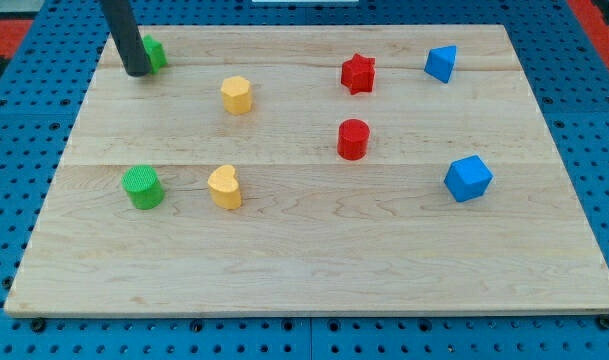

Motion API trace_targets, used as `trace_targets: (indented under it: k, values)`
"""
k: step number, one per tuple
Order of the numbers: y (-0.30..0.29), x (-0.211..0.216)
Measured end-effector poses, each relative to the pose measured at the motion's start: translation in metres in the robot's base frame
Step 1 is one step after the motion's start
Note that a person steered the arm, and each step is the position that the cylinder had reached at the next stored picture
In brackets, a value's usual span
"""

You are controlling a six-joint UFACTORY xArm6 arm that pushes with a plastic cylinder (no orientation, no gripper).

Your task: Slide blue cube towards top center

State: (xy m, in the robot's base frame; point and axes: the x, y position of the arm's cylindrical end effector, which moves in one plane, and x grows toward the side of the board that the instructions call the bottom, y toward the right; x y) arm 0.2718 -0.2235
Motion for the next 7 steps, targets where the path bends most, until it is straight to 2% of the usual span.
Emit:
trace_targets:
  k: [1,3,4,5,6,7]
  values:
    - [-0.004,-0.013]
    - [-0.004,0.001]
    - [-0.029,0.038]
    - [-0.043,0.057]
    - [-0.036,0.084]
    - [0.008,0.117]
